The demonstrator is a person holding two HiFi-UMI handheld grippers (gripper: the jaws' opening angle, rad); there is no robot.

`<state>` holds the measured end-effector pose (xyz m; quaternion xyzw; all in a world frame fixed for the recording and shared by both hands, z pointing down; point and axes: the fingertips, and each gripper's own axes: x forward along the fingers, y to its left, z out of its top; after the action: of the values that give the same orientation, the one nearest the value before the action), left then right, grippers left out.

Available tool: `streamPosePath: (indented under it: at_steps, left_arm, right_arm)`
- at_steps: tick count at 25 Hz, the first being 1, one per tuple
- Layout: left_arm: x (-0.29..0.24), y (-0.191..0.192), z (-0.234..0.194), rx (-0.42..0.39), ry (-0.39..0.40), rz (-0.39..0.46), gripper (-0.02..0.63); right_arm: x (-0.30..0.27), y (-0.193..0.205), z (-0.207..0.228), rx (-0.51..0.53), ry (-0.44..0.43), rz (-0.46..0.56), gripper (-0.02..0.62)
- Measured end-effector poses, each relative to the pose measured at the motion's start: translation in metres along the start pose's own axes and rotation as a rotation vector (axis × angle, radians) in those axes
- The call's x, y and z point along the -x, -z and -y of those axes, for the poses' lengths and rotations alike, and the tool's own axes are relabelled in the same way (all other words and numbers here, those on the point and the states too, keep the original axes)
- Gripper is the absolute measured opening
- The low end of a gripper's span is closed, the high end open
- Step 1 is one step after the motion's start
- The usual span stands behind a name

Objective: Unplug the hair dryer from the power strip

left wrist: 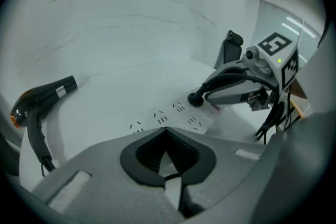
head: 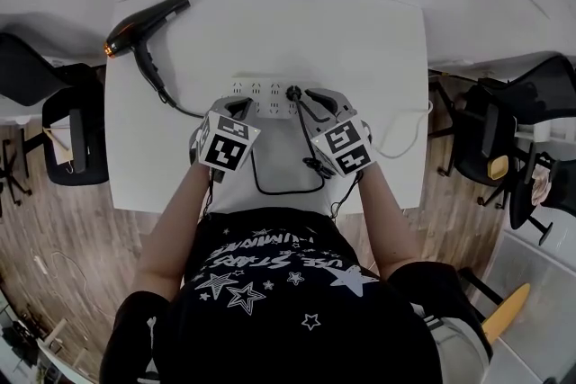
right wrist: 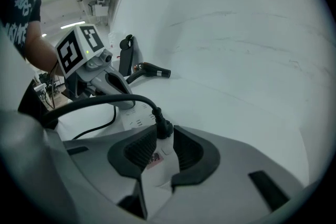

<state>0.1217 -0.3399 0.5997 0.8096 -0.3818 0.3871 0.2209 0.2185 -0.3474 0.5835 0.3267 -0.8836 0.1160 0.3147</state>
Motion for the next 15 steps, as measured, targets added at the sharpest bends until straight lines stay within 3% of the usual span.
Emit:
streamPosePath:
  at_steps: [5,15]
  left_arm:
    - [0.0,-0.001,-0.001,0.022,0.019,-0.013,0.008]
    - [-0.002,0.0,-0.001,0.013,0.04,-0.047,0.008]
  right_arm:
    - [-0.013,-0.005,-0.007,0.168,-0.014,-0.03,0.137]
    - [-0.016,-0.014,-0.01,0.221,-0.016,-0.014,0.13]
